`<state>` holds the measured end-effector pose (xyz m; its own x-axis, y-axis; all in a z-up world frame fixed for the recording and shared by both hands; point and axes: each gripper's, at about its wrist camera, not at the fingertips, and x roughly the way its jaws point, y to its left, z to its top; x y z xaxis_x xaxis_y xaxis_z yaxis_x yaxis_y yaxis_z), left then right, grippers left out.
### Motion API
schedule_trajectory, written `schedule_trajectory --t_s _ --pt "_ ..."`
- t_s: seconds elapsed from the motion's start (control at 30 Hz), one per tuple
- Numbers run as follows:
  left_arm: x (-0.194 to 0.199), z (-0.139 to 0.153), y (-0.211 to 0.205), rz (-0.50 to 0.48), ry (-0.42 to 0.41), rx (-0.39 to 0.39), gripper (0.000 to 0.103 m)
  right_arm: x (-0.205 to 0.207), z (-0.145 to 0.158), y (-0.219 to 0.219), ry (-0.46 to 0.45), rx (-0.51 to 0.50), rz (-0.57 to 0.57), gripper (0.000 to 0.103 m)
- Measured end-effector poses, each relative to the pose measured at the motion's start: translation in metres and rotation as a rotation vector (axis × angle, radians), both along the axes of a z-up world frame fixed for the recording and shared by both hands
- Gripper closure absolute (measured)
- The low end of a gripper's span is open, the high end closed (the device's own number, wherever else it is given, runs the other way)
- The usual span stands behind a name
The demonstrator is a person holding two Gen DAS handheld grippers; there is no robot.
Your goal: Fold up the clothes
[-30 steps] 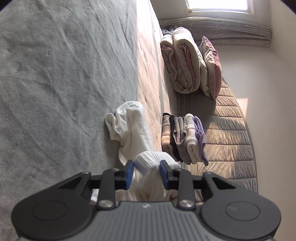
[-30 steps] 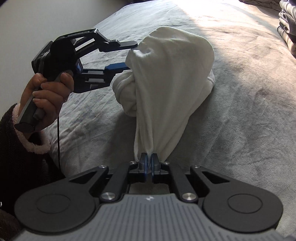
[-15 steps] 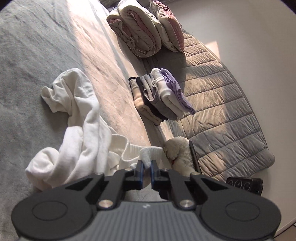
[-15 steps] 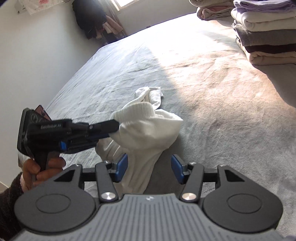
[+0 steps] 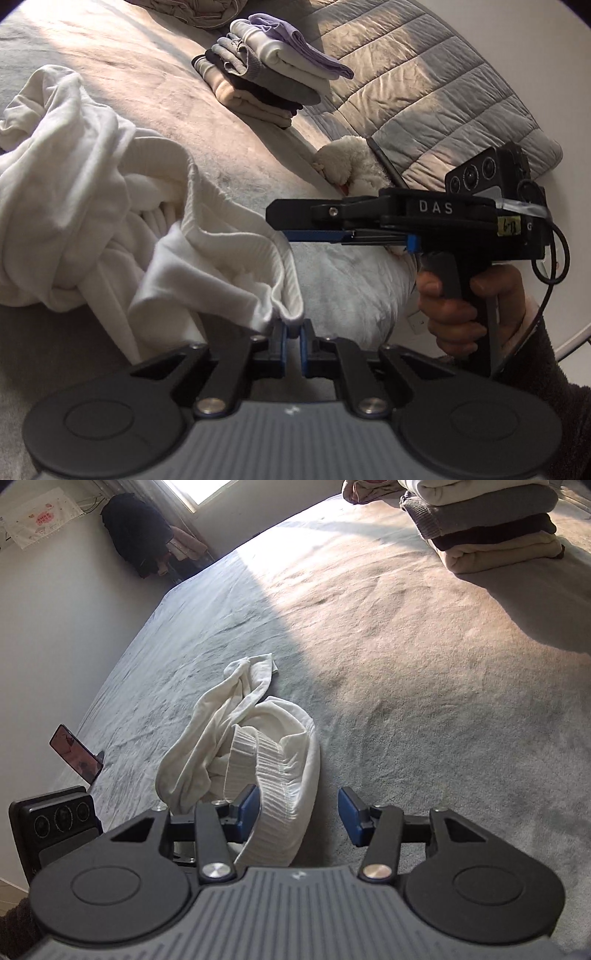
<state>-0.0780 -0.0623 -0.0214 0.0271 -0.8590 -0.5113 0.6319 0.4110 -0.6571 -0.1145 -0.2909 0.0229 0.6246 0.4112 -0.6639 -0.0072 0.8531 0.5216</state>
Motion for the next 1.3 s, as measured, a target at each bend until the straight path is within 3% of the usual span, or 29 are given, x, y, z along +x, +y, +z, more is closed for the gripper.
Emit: schedule_trajectory --t_s 0.17,0.23,0.33,0.47,0.57,0.67,0.7,0.77,0.83,1.0,1.07,1.17,1.2,1.23,1.3 --pt "-0.002 0.0 -0.004 -0.018 -0.024 0.018 0.097 0.005 -0.004 0.014 -0.008 -0.063 0.022 0.053" --pt "-0.003 0.001 -0.004 -0.017 -0.043 0.032 0.097 0.008 -0.009 0.018 -0.006 -0.136 0.0 0.09" --pt "-0.005 0.0 -0.006 -0.021 -0.068 0.067 0.103 0.008 -0.016 0.006 0.013 -0.118 -0.083 0.1" --pt "-0.011 -0.006 -0.012 -0.056 -0.088 0.134 0.103 0.003 -0.018 -0.013 0.021 -0.097 -0.167 0.101" --pt "-0.013 -0.006 -0.012 -0.078 -0.098 0.138 0.103 0.0 -0.021 -0.019 0.037 -0.076 -0.163 0.101" --pt "-0.009 0.001 -0.005 -0.065 -0.101 0.107 0.101 -0.004 -0.02 -0.019 0.037 -0.051 -0.135 0.091" --pt "-0.007 0.004 -0.002 -0.055 -0.104 0.094 0.097 -0.005 -0.019 -0.018 0.036 -0.044 -0.131 0.086" --pt "0.001 0.011 0.006 -0.008 -0.098 0.056 0.082 -0.006 -0.019 -0.017 0.037 -0.042 -0.125 0.086" --pt "0.011 0.017 0.014 0.072 -0.084 0.021 0.06 -0.005 -0.019 -0.015 0.041 -0.056 -0.12 0.086" --pt "0.038 0.018 0.011 0.215 -0.007 -0.003 0.054 -0.002 -0.024 -0.002 0.051 -0.082 -0.073 0.086" --pt "0.041 0.015 0.004 0.233 -0.004 0.027 0.054 -0.002 -0.024 0.003 0.047 -0.096 -0.056 0.086" --pt "0.042 0.01 -0.008 0.248 -0.011 0.088 0.063 -0.001 -0.023 0.008 0.04 -0.118 -0.042 0.086" --pt "0.043 0.008 -0.012 0.253 -0.014 0.108 0.084 -0.002 -0.022 0.007 0.036 -0.126 -0.049 0.086" --pt "0.042 0.006 -0.013 0.251 -0.023 0.14 0.098 -0.002 -0.022 0.006 0.032 -0.134 -0.059 0.085" --pt "0.039 0.004 -0.008 0.233 -0.055 0.175 0.098 -0.004 -0.021 0.003 0.023 -0.151 -0.078 0.089"
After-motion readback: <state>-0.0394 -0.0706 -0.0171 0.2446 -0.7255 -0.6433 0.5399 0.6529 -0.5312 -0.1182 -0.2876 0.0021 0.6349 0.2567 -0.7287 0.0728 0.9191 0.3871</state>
